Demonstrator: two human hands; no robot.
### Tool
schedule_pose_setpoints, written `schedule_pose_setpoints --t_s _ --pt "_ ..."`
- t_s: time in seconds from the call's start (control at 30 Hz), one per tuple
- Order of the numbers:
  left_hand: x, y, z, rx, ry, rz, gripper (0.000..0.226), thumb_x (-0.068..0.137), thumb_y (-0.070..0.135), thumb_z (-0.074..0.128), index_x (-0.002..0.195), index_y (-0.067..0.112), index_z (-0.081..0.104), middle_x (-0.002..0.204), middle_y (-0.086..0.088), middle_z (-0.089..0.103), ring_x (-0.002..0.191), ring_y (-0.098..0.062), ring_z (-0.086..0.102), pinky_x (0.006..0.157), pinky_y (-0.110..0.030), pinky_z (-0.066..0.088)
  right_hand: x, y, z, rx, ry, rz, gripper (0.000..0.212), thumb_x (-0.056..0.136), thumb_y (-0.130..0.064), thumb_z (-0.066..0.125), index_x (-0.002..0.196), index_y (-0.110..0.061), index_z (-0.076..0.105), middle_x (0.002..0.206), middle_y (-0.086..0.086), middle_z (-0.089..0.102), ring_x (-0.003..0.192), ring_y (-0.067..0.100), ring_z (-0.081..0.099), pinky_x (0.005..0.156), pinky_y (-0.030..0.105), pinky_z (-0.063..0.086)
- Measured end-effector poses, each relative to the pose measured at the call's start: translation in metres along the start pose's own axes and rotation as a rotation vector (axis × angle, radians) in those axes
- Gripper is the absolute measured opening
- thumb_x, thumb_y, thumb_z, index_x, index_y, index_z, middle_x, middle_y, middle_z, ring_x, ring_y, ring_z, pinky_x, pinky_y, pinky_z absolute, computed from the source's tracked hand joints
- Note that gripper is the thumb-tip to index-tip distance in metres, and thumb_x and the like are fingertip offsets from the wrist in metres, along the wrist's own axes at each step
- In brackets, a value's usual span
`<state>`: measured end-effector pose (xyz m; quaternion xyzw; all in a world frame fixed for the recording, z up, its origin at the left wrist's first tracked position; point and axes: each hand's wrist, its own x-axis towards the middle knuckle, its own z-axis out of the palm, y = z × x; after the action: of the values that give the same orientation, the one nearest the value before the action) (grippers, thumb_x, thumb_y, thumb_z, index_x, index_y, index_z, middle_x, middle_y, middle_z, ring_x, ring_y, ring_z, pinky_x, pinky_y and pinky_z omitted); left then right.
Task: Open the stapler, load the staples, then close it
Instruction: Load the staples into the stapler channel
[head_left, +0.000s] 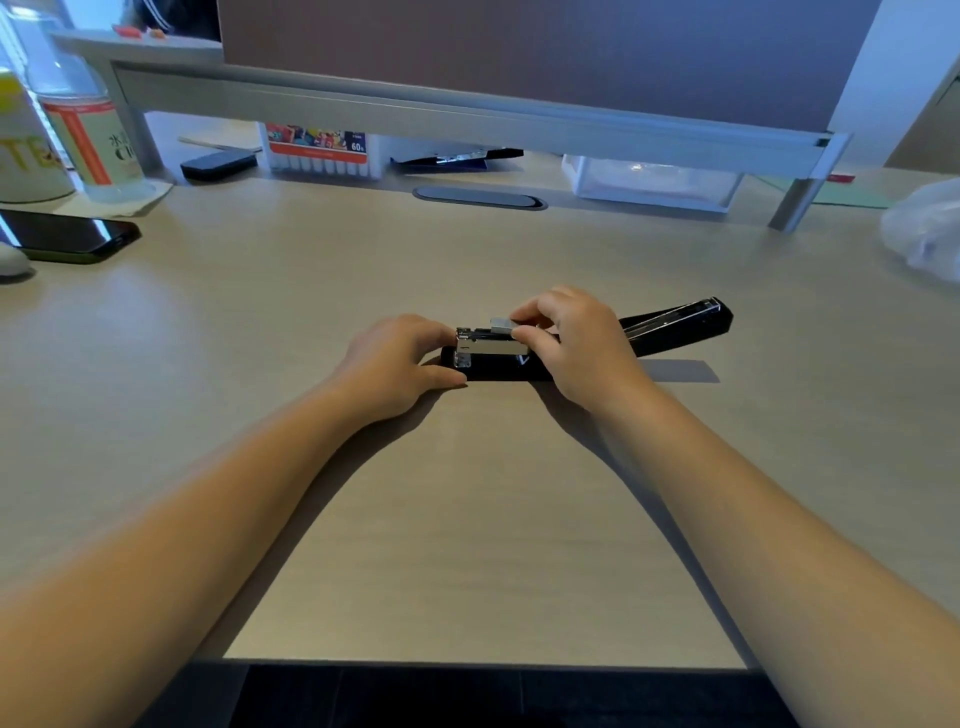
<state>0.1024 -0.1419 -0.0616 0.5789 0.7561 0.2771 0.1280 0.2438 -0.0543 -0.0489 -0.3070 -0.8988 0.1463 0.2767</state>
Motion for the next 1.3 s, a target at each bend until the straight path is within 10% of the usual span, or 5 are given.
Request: schedule_pose_setpoints --t_s 0.57,1.3 --pt "0.0013 -0.0017 0.0001 0.021 0.0 -0.009 0.036 0.077 0.026 0.062 0.112 0.019 0.058 0.118 -0.007 0.058 0.115 -0.026 0.046 0.099 -0.043 0.037 0.0014 -0.0005 -0.0048 0.086 -0.089 -0.02 0.019 0.085 -0.011 0.053 0.099 -0.004 0.062 0.089 0.001 0.052 0.082 0.014 0.046 0.064 0.015 0.029" --pt "0.0011 -0.0001 -0.0005 0.017 0.004 -0.02 0.036 0.078 0.025 0.06 0.114 0.021 0.057 0.119 -0.007 0.058 0.114 -0.025 0.046 0.099 -0.045 0.038 -0.0059 0.0018 -0.0069 -0.046 -0.115 0.0 0.019 0.081 -0.025 0.06 0.094 -0.012 0.063 0.104 0.01 0.06 0.096 0.024 0.049 0.085 0.037 0.038"
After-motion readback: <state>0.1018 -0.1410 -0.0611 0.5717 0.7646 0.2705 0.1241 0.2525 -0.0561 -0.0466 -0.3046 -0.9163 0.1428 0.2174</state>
